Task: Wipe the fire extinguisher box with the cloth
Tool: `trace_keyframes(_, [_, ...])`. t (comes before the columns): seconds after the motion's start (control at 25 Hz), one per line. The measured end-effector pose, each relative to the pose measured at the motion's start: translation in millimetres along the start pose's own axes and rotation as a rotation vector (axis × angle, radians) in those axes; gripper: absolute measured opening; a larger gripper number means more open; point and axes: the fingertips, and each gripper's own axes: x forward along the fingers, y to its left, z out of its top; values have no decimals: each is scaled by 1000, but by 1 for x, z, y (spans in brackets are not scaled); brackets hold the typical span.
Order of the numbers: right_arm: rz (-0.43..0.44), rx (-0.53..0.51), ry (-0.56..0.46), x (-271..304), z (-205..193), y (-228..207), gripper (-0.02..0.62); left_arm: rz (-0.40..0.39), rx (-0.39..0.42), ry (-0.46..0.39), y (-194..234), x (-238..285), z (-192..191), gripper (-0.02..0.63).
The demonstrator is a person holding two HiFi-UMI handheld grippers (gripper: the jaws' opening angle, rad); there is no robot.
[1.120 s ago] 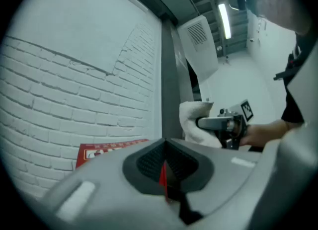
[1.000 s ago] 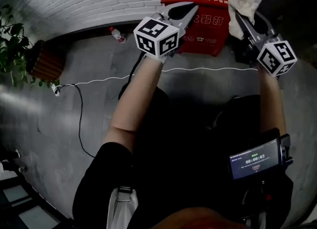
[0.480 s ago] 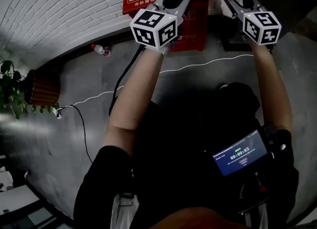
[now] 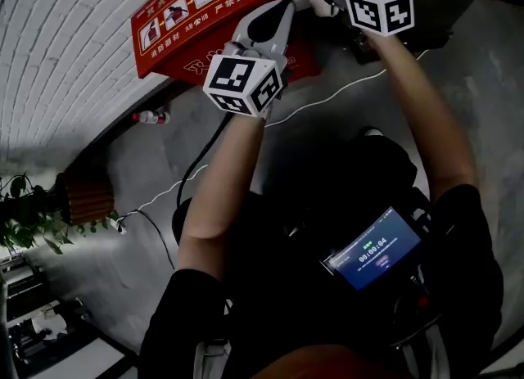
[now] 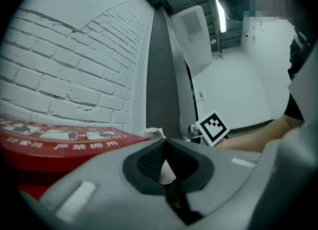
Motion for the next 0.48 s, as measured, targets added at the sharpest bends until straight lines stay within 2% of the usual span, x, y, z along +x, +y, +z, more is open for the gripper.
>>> trace_keyframes(0.08, [48, 103, 2, 13, -8, -6, 144, 7, 3, 0, 2, 8, -11, 3])
trace_keyframes(0.2, [101, 202, -4, 28, -14, -8, 138, 36, 30, 9, 4, 17, -28, 3])
trace_keyframes(0.48, [155, 292, -11, 56, -44, 4, 133, 118, 41, 33, 11, 22, -65, 3])
